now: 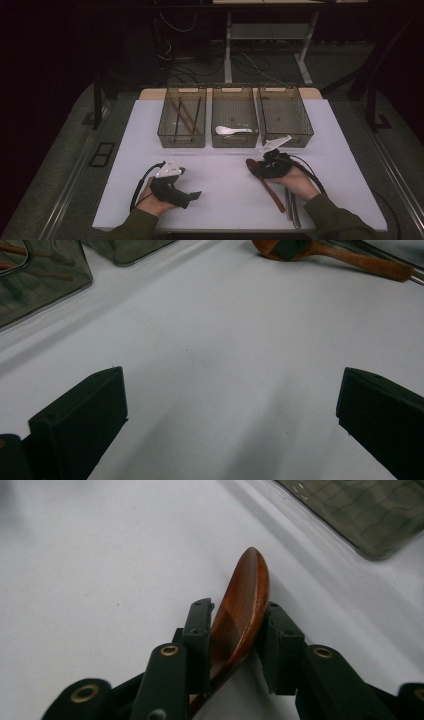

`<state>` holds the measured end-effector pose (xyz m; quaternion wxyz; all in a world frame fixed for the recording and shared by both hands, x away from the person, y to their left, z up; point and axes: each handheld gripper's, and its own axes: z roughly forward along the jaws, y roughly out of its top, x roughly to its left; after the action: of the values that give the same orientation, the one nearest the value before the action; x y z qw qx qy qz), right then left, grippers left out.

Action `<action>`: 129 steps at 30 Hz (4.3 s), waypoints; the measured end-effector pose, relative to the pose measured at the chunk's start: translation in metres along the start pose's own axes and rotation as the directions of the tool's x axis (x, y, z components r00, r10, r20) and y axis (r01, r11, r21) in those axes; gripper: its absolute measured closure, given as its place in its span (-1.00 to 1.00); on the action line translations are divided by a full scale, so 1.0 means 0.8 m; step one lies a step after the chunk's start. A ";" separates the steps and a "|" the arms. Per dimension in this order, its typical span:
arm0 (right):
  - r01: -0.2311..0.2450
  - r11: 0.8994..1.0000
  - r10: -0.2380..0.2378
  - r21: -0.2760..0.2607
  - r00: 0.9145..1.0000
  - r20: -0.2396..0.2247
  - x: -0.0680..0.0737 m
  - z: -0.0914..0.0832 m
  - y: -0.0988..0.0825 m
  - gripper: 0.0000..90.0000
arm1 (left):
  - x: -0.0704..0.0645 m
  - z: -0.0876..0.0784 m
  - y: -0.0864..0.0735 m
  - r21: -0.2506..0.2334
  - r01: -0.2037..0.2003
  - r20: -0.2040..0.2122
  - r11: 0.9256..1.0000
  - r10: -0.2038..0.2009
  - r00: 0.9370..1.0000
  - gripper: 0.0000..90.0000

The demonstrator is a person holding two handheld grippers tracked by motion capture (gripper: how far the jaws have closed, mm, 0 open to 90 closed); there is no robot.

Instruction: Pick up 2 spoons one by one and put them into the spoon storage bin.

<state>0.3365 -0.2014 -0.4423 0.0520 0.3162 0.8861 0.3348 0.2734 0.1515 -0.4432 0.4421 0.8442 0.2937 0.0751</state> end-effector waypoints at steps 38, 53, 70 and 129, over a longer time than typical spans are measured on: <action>-0.048 0.996 0.047 -0.076 0.999 -0.016 -0.004 -0.018 0.018 0.80 | 0.003 -0.002 -0.004 -0.033 -0.001 0.043 0.999 0.002 0.999 -1.00; -0.060 0.985 0.062 -0.162 0.998 0.009 -0.017 -0.033 0.056 0.80 | 0.002 -0.001 -0.003 -0.032 -0.005 0.045 0.999 0.007 0.999 -1.00; -0.062 0.964 0.076 -0.257 0.996 0.045 -0.041 -0.038 0.127 0.80 | 0.001 0.000 -0.004 -0.031 -0.006 0.052 1.000 0.008 0.999 -1.00; -0.137 0.956 0.156 -0.261 0.986 0.057 -0.085 0.017 0.197 0.02 | -0.001 -0.001 -0.003 -0.044 -0.020 0.067 0.999 0.023 0.997 -1.00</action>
<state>0.4777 -0.1435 -0.3623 0.1015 0.3842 0.8069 0.4369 0.2712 0.1528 -0.4442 0.4691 0.8396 0.2679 0.0576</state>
